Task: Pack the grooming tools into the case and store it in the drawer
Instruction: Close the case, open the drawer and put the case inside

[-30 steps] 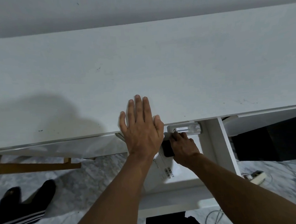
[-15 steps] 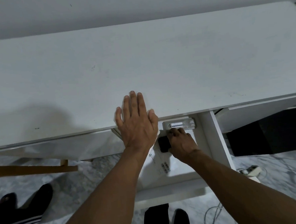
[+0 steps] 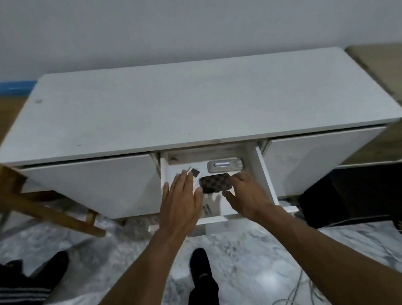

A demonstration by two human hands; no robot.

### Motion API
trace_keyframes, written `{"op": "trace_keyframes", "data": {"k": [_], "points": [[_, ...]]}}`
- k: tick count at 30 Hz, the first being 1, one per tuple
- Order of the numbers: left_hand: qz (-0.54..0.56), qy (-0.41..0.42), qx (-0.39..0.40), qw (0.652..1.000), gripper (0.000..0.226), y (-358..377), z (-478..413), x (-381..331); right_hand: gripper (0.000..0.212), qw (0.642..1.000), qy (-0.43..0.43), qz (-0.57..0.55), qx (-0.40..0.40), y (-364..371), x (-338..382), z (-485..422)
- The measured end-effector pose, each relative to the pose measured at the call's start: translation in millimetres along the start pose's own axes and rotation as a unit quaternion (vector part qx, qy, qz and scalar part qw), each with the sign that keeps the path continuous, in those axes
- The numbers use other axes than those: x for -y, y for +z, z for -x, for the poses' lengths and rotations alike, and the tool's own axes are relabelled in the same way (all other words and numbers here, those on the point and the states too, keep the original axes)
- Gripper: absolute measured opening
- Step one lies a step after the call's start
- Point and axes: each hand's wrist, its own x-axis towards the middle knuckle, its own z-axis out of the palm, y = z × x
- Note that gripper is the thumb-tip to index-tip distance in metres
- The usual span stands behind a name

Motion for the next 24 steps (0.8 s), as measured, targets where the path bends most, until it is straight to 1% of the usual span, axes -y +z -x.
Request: {"op": "trace_keyframes", "data": {"k": [3, 6, 8, 10, 13, 16, 19, 24], "points": [[-0.024, 0.008, 0.02, 0.999, 0.069, 12.8, 50.8, -3.2, 0.042, 1.0, 0.003, 0.014, -0.003, 2.5, 4.9, 32.3], [-0.061, -0.01, 0.081, 0.995, 0.073, 19.8, 86.2, -1.8, 0.046, 0.999, -0.01, 0.033, -0.022, 12.2, 7.2, 64.5], [-0.069, -0.016, 0.092, 0.993, 0.073, 20.9, 102.4, -1.5, 0.046, 0.998, -0.017, 0.051, -0.045, 20.2, 7.4, 83.8], [-0.072, -0.016, 0.091, 0.993, 0.068, 22.7, 111.3, -1.4, 0.05, 0.997, -0.001, 0.066, -0.04, 26.0, 7.3, 99.2], [-0.085, -0.018, 0.087, 0.992, 0.062, 28.0, 114.5, -2.9, 0.061, 0.997, 0.039, 0.059, 0.017, 35.8, 4.1, 112.7], [-0.101, -0.026, 0.098, 0.99, 0.066, 35.9, 113.8, -7.7, 0.066, 0.996, 0.042, 0.047, 0.058, 41.8, 2.4, 115.9], [-0.13, -0.024, 0.099, 0.986, 0.068, 39.5, 107.3, -6.3, 0.068, 0.996, 0.033, 0.046, 0.066, 41.6, -0.1, 108.8], [-0.126, -0.019, 0.11, 0.986, 0.07, 33.4, 69.0, 1.1, 0.071, 0.996, 0.021, 0.051, 0.065, 27.9, -3.9, 73.6]]}}
